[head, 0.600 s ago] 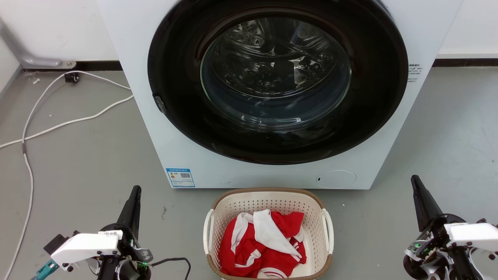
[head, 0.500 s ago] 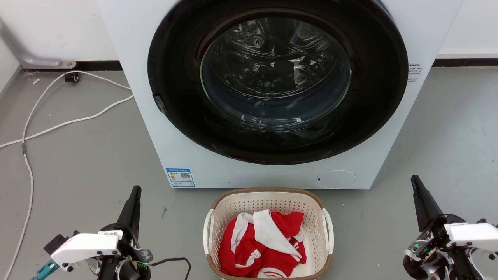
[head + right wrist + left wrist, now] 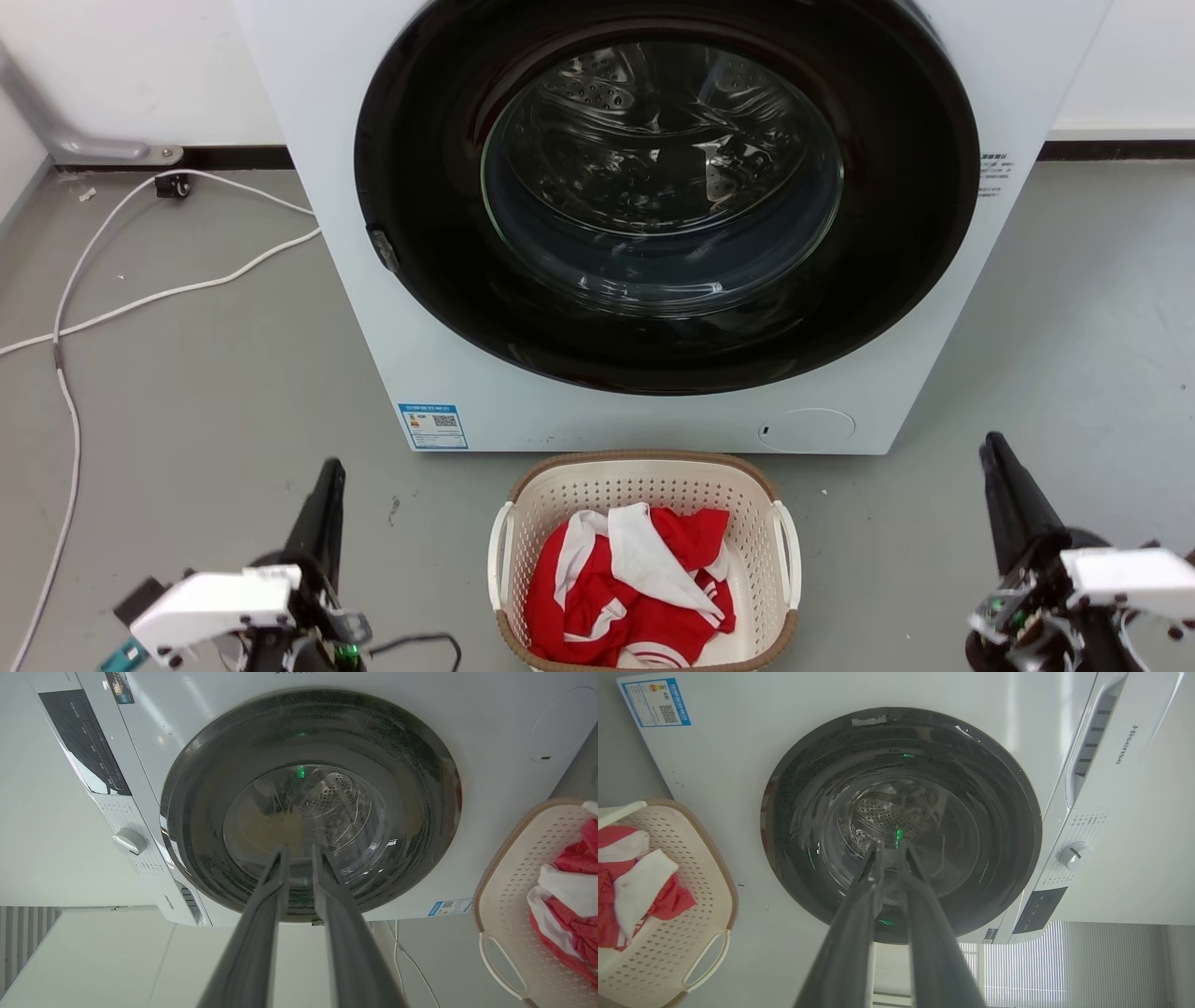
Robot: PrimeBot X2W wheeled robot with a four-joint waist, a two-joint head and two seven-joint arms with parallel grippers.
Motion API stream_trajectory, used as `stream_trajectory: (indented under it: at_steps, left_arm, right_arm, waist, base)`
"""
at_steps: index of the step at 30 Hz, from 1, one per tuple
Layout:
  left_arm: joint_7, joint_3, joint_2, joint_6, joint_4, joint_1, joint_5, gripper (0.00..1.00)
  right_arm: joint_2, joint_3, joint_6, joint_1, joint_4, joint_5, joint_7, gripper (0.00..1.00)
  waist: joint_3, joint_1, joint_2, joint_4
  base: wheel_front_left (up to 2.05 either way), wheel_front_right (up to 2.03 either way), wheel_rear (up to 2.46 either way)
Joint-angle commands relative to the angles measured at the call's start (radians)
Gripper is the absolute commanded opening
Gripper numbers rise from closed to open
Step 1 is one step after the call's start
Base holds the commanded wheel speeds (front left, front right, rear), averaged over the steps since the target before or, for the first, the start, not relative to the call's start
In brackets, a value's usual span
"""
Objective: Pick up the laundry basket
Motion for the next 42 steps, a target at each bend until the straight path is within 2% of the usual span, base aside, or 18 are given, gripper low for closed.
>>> stream_trajectory:
  at_steps: [1,8,14,26,42]
  left_arm:
    - [0.0,-0.001,-0.002,0.0,0.007,0.006,0.0,1.0]
    - [-0.036,-0.044,-0.002,0.0,-0.015,-0.004,0.026,1.0]
    - [-0.064,-0.067,-0.001,0.0,-0.038,-0.011,0.117,1.0]
    - [-0.115,-0.119,-0.001,0.0,-0.083,-0.019,0.376,1.0]
    - [-0.17,-0.174,0.018,0.0,-0.07,-0.034,0.692,1.0]
  right_arm:
    - [0.001,0.0,0.0,0.006,0.005,0.0,0.0,1.0]
    - [0.001,0.018,0.0,0.018,-0.029,-0.023,-0.033,1.0]
    - [-0.008,0.032,0.0,0.025,-0.053,-0.102,-0.064,1.0]
    - [-0.013,0.043,0.0,0.029,-0.112,-0.414,-0.104,1.0]
    - [-0.002,0.055,0.001,0.053,-0.199,-0.795,-0.077,1.0]
  waist:
    - [0.0,0.0,0.0,0.0]
    - [0.001,0.0,0.0,0.001]
    - [0.0,0.0,0.0,0.002]
    - [0.002,0.0,0.0,0.004]
    - [0.001,0.0,0.0,0.008]
  base:
    - [0.0,0.0,0.0]
    - [0.0,0.0,0.0]
    - [0.0,0.0,0.0]
    - [0.0,0.0,0.0]
    - [0.0,0.0,0.0]
